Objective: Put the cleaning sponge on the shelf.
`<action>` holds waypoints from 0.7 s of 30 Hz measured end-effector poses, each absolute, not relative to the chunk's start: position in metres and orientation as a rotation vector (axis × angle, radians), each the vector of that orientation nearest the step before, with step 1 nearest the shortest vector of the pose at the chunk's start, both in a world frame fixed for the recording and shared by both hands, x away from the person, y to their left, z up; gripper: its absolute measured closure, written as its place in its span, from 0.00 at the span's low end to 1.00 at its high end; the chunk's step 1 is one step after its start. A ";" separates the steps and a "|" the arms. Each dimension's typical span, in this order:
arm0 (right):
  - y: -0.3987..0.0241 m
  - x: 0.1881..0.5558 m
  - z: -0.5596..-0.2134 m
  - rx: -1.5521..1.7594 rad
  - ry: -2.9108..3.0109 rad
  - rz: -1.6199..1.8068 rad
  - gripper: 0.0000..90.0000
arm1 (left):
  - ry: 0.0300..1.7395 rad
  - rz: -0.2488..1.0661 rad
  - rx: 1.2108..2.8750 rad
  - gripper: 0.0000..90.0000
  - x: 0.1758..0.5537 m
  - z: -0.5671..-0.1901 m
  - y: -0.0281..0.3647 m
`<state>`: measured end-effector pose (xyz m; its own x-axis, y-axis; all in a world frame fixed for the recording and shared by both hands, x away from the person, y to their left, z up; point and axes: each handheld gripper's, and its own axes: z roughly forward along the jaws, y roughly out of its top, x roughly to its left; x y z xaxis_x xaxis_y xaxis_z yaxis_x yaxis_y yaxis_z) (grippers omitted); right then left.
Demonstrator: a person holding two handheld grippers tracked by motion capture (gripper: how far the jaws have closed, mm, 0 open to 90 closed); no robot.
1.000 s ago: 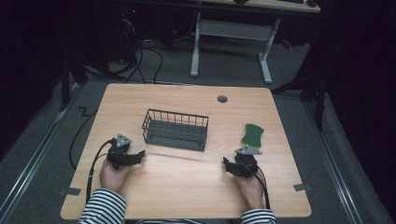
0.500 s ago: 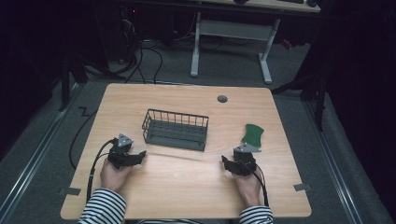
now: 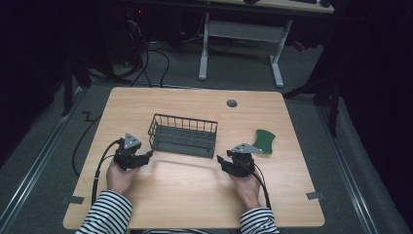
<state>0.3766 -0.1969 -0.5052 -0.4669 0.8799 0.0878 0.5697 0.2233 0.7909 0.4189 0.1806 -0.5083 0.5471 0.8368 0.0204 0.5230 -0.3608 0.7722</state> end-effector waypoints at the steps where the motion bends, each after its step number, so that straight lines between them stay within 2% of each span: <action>1: -0.197 0.377 -0.505 1.341 2.124 1.120 0.58 | 1.095 0.544 2.043 0.47 0.420 -0.508 0.180; 4: -0.190 0.380 -0.505 1.325 2.133 1.119 0.58 | 1.107 0.570 2.035 0.47 0.423 -0.507 0.179; 12: -0.179 0.392 -0.509 1.346 2.141 1.107 0.62 | 1.127 0.540 2.004 0.54 0.432 -0.511 0.177; 18: -0.171 0.405 -0.517 1.388 2.150 1.062 0.76 | 1.162 0.543 1.979 0.62 0.437 -0.515 0.178; 21: -0.171 0.407 -0.519 1.392 2.158 1.066 0.79 | 1.164 0.538 1.975 0.65 0.438 -0.515 0.178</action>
<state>0.4066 -0.1707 -0.5187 -0.4506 0.8874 0.0973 0.6166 0.2305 0.7527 0.4378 0.1783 -0.5154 0.4941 0.8691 -0.0229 0.5457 -0.2895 0.7864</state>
